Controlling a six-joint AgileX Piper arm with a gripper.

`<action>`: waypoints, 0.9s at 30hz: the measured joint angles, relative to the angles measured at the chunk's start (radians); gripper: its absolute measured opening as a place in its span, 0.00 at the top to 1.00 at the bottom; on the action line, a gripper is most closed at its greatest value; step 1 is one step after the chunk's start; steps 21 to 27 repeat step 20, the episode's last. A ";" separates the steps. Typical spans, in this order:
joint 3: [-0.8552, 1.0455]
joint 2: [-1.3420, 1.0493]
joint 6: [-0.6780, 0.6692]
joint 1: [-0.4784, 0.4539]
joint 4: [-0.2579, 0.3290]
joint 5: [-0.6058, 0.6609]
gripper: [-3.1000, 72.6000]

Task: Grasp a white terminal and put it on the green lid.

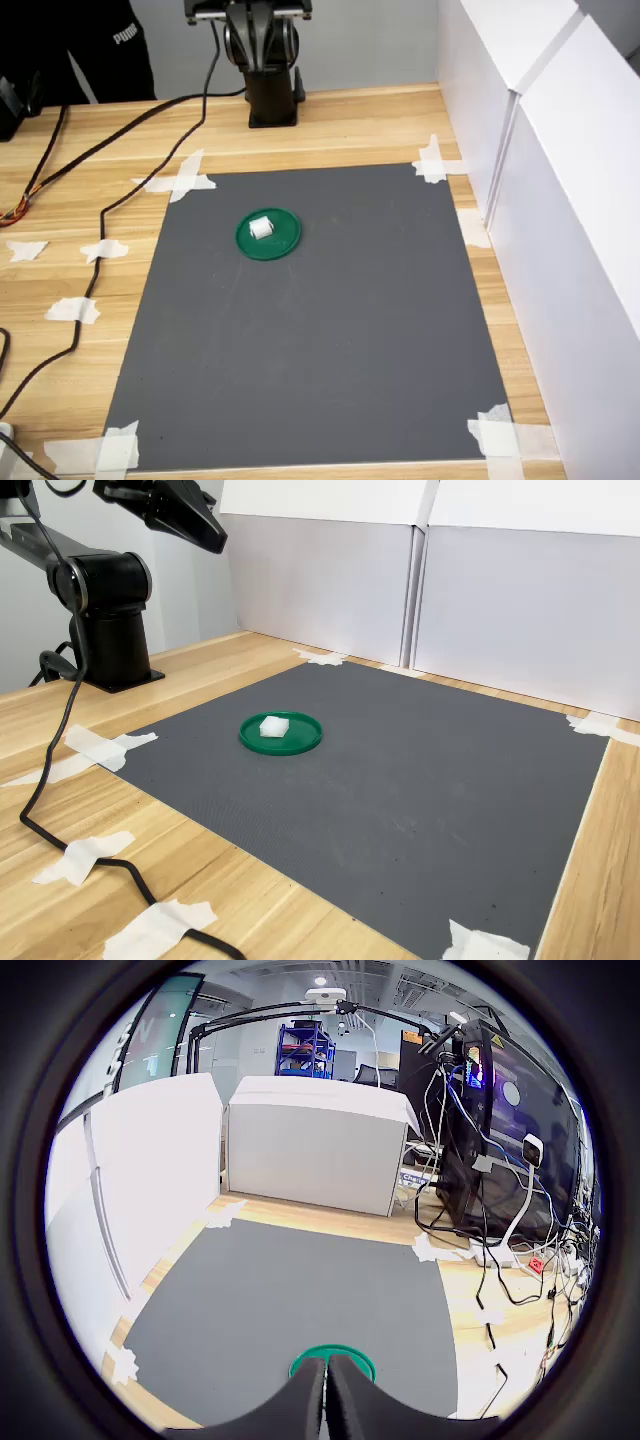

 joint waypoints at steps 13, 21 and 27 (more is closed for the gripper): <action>0.098 -0.175 0.026 0.000 0.028 -0.002 0.98; 0.115 -0.176 0.026 0.000 0.048 -0.001 0.98; 0.115 -0.176 0.026 0.000 0.048 -0.001 0.98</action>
